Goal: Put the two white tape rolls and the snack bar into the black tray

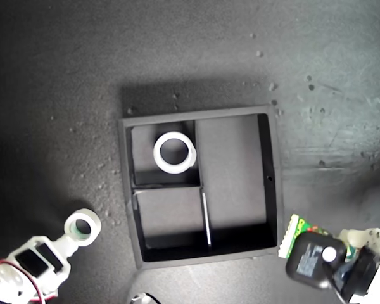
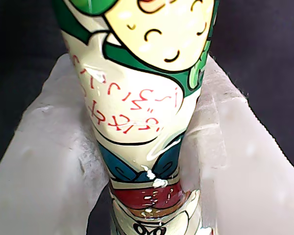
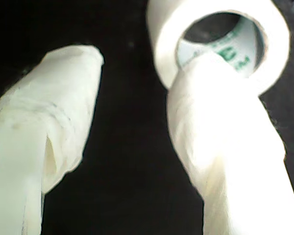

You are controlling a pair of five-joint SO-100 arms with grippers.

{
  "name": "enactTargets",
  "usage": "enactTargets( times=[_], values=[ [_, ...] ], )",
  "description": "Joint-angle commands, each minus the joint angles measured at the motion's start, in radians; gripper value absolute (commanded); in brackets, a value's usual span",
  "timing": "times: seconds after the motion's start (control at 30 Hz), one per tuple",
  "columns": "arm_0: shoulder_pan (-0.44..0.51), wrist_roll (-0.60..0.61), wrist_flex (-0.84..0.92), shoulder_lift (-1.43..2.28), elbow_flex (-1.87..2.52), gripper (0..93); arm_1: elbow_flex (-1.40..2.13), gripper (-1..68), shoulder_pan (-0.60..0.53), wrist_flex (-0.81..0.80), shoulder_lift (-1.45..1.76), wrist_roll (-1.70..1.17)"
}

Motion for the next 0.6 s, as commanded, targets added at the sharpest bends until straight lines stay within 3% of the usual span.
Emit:
enactTargets(
  times=[0.0, 0.23, 0.33, 0.57],
  values=[
    [-0.025, 0.032, -0.012, 0.029, 0.015, 10.6, -0.063, -0.5, 0.063, 0.023, 0.044, -0.026],
    [-0.049, 0.064, -0.038, 0.041, 0.051, 10.9, -0.150, -0.6, 0.225, 0.100, 0.044, -0.724],
    [-0.048, 0.063, -0.064, 0.040, 0.067, 11.0, -0.219, -0.6, 0.299, 0.021, 0.035, -1.126],
    [-0.021, 0.040, -0.133, 0.028, 0.080, 11.0, -0.383, -0.6, 0.388, -0.097, 0.032, -1.773]
  ],
)
